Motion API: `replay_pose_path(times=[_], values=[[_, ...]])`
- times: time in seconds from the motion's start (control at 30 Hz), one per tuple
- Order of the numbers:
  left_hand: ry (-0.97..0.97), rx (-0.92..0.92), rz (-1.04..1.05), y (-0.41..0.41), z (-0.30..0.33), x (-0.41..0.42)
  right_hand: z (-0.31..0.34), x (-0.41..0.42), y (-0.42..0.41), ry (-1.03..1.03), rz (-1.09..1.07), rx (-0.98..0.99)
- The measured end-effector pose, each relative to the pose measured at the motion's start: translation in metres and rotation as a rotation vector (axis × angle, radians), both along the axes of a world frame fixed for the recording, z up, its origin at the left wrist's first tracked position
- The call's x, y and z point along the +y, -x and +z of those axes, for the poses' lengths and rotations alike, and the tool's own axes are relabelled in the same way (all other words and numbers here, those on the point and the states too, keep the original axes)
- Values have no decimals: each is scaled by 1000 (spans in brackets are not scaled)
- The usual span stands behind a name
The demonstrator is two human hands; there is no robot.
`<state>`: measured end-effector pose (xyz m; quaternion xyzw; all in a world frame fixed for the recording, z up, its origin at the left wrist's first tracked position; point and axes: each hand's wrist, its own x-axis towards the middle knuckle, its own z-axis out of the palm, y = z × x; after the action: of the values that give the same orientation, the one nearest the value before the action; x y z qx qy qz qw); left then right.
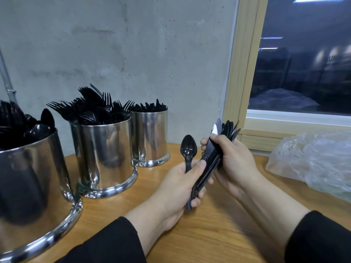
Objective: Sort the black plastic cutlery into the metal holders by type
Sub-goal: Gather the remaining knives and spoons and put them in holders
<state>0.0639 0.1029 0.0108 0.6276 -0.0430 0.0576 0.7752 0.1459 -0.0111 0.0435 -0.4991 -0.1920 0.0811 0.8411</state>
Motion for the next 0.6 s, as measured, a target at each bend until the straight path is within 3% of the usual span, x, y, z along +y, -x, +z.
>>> replay_pose_path(times=[0.2, 0.33, 0.43, 0.6], values=[[-8, 45, 80, -3, -2, -2, 13, 2, 5, -149, -79, -105], [-135, 14, 320, -14, -12, 6, 10, -5, 8, 148, -265, -395], [-138, 5, 403, -18, -13, 10, -9, -4, 10, 330, -303, -462], [-203, 57, 193, -16, -19, 8, -18, 2, 15, 369, -340, -454]])
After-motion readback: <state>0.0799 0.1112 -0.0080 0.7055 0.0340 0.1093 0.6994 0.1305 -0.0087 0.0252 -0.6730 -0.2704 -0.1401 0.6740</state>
